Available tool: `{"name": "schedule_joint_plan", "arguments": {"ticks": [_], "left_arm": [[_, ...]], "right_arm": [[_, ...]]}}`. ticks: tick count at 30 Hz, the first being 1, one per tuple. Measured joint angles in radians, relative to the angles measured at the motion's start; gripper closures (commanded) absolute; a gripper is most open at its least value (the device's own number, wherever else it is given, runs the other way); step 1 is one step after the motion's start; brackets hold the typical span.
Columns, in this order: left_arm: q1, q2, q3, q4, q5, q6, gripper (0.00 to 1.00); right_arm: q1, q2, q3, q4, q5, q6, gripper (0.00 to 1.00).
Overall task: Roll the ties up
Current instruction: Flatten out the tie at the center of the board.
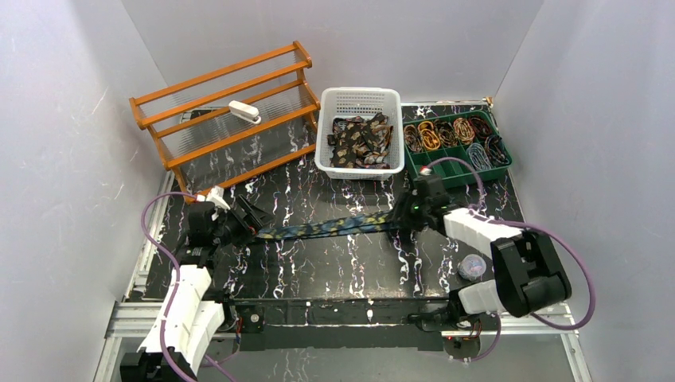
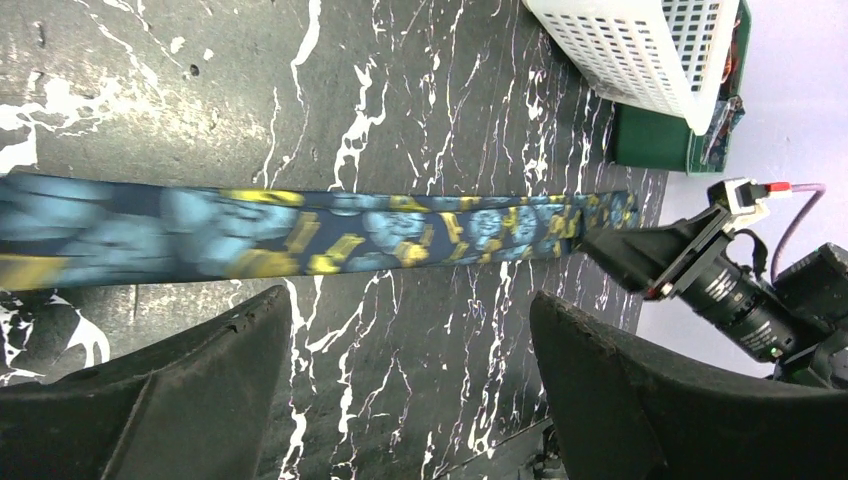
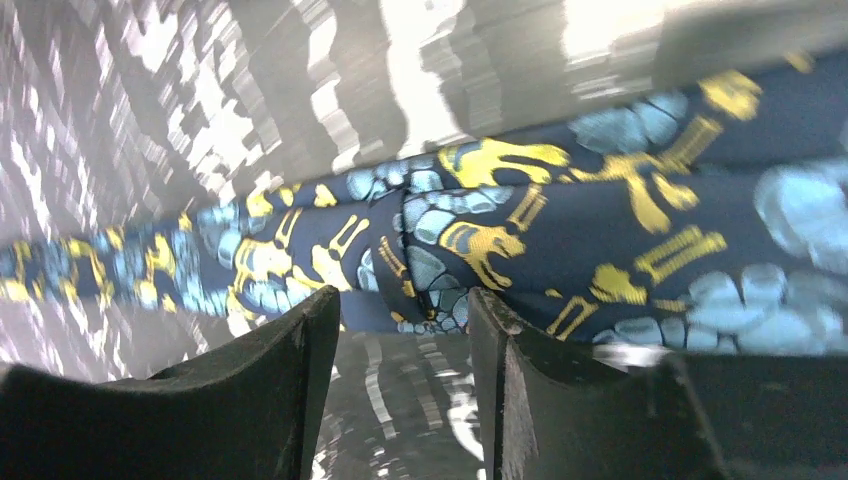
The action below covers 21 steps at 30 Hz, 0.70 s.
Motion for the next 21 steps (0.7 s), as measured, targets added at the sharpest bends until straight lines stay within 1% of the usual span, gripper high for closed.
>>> {"name": "schedule_joint_plan", "arguments": {"ticks": [4,6,8,10,13,16,21], "left_arm": [[-0.025,0.006,0.012,-0.009,-0.028,0.001,0.11],[-0.032,0.013,0.013,-0.011,-0.044,0.002,0.11],[-0.04,0.024,0.013,-0.013,-0.068,0.003,0.11],[-0.053,0.036,0.013,-0.017,-0.098,0.004,0.11],[-0.097,0.062,0.008,-0.013,-0.149,0.008,0.13],[-0.174,0.101,0.007,-0.012,-0.217,0.016,0.15],[-0.308,0.137,0.007,-0.003,-0.326,0.04,0.19]], "right_arm": [[-0.228,-0.076,-0.055,-0.011,0.047,0.002,0.41],[-0.343,-0.123,-0.077,-0.044,0.071,-0.011,0.41],[-0.414,-0.149,-0.081,-0.079,0.081,-0.028,0.39],[-0.439,-0.16,-0.074,-0.117,0.065,-0.05,0.39],[-0.439,-0.161,-0.031,-0.179,-0.017,-0.09,0.39],[-0.438,-0.177,0.01,-0.197,-0.106,-0.126,0.39],[-0.438,-0.244,0.023,-0.215,-0.191,-0.156,0.4]]}}
